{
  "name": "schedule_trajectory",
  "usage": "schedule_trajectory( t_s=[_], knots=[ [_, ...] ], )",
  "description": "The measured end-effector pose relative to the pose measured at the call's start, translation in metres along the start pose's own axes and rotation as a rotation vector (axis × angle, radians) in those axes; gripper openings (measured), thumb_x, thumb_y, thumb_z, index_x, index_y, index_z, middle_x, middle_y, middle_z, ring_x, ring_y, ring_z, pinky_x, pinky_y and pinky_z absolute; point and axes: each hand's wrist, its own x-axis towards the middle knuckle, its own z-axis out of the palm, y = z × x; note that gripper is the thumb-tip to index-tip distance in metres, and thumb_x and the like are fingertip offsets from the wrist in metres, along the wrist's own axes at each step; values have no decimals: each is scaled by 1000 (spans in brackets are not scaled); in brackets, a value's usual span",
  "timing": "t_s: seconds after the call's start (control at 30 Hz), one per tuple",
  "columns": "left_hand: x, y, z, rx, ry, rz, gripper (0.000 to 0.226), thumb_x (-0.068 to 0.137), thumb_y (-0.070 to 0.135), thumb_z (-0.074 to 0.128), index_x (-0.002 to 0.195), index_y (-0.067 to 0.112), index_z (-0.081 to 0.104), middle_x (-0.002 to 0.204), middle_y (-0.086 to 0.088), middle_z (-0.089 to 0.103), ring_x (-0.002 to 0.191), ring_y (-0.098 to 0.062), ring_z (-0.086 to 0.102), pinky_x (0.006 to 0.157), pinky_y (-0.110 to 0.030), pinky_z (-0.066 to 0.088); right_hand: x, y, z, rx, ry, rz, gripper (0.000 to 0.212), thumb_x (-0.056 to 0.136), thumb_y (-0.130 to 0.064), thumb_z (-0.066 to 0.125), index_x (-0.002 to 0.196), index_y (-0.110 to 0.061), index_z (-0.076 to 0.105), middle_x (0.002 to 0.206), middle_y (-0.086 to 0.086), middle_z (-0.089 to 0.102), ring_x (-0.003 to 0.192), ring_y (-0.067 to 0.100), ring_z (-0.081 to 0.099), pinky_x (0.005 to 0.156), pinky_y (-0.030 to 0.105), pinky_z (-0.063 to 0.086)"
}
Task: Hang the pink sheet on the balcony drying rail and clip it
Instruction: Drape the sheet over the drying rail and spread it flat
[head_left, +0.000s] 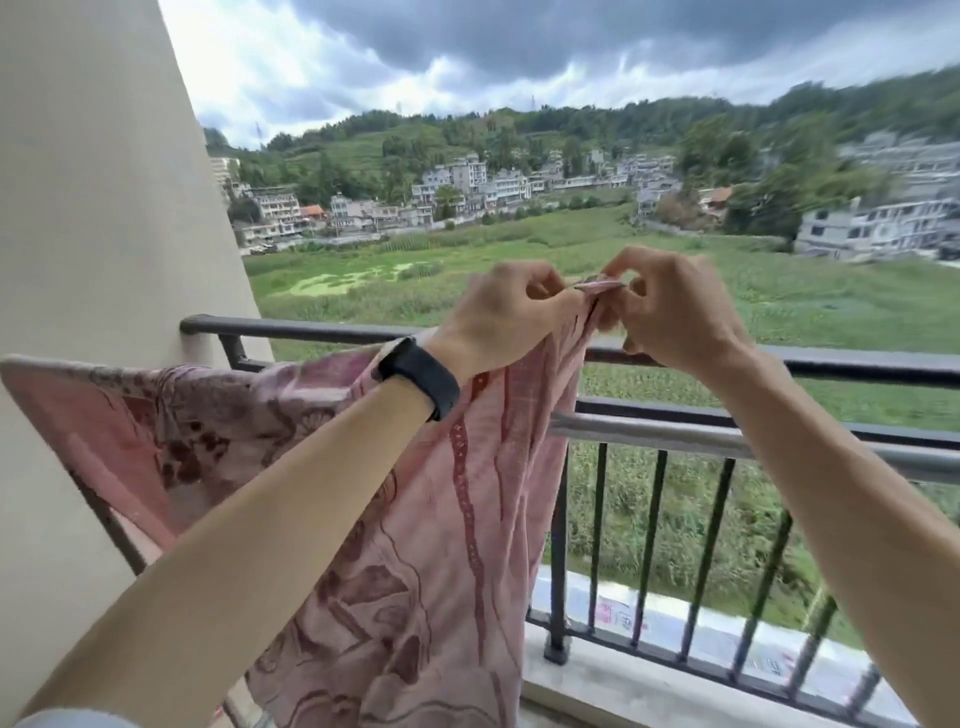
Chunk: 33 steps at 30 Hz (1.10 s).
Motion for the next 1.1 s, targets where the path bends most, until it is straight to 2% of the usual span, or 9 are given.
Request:
schedule_trajectory(
  t_s=[0.1, 0.23, 0.4, 0.5, 0.6, 0.67, 0.8, 0.97, 1.1],
  knots=[
    [13, 53, 21, -50, 90, 135, 21, 92, 36, 63, 80, 19, 65, 73, 4, 64, 62, -7, 56, 59, -21, 47, -23, 10, -28, 54, 159, 31, 14, 100, -15, 55, 109, -7, 63, 79, -4, 68, 43, 1, 61, 36, 9, 39],
    [8, 85, 73, -26, -228, 132, 22, 92, 37, 65, 85, 16, 71, 74, -1, 70, 56, -11, 58, 55, -29, 50, -67, 44, -71, -9, 150, 161, 18, 95, -2, 55, 111, -2, 64, 86, 9, 72, 47, -6, 56, 41, 4, 40],
    [-1, 140, 111, -107, -327, 249, 23, 93, 41, 64, 96, 19, 68, 83, 6, 67, 66, -4, 58, 57, -17, 42, -123, 69, -137, -94, 325, 168, 22, 94, -5, 59, 114, -7, 66, 87, -1, 69, 64, -4, 60, 50, 4, 45],
    [-30, 157, 143, 68, -518, 295, 22, 97, 39, 57, 95, 18, 61, 83, 5, 63, 73, -11, 58, 59, -21, 42, -166, 82, -136, -53, 143, 333, 25, 91, -3, 59, 111, -13, 69, 89, -2, 74, 62, 2, 67, 52, 16, 55],
    [-51, 152, 158, 81, -625, 303, 21, 96, 34, 59, 103, 15, 66, 93, 3, 69, 84, -14, 65, 73, -29, 54, -204, 88, -131, 108, 141, 489, 23, 94, -4, 58, 110, -15, 70, 86, -1, 75, 70, 9, 72, 64, 34, 62],
    [-56, 146, 157, -92, -555, 283, 15, 94, 28, 63, 103, 17, 68, 91, 6, 71, 81, -8, 67, 74, -26, 57, -218, 85, -123, 388, 194, 602, 20, 97, -8, 57, 112, -17, 68, 95, 5, 75, 86, 19, 74, 79, 42, 61],
    [-55, 124, 150, -112, -98, 291, 17, 93, 27, 63, 108, 19, 65, 93, 9, 67, 82, -9, 64, 72, -26, 56, -217, 65, -94, 845, 293, 815, 19, 104, -29, 45, 117, -20, 55, 105, 15, 71, 101, 37, 68, 92, 54, 54],
    [-49, 98, 148, 281, -219, 120, 42, 95, 51, 51, 131, 29, 58, 113, 2, 65, 108, -20, 57, 85, -36, 49, -222, 46, -79, 575, 155, 838, 27, 99, -36, 55, 118, -16, 51, 103, 0, 65, 91, 11, 66, 69, 24, 51],
    [-42, 103, 160, 337, -276, 75, 44, 92, 64, 45, 122, 36, 61, 103, 7, 69, 93, -18, 64, 80, -38, 55, -244, 58, -83, 392, -99, 846, 21, 99, -34, 54, 105, -16, 62, 97, -1, 68, 91, 19, 69, 80, 34, 59]
  ],
)
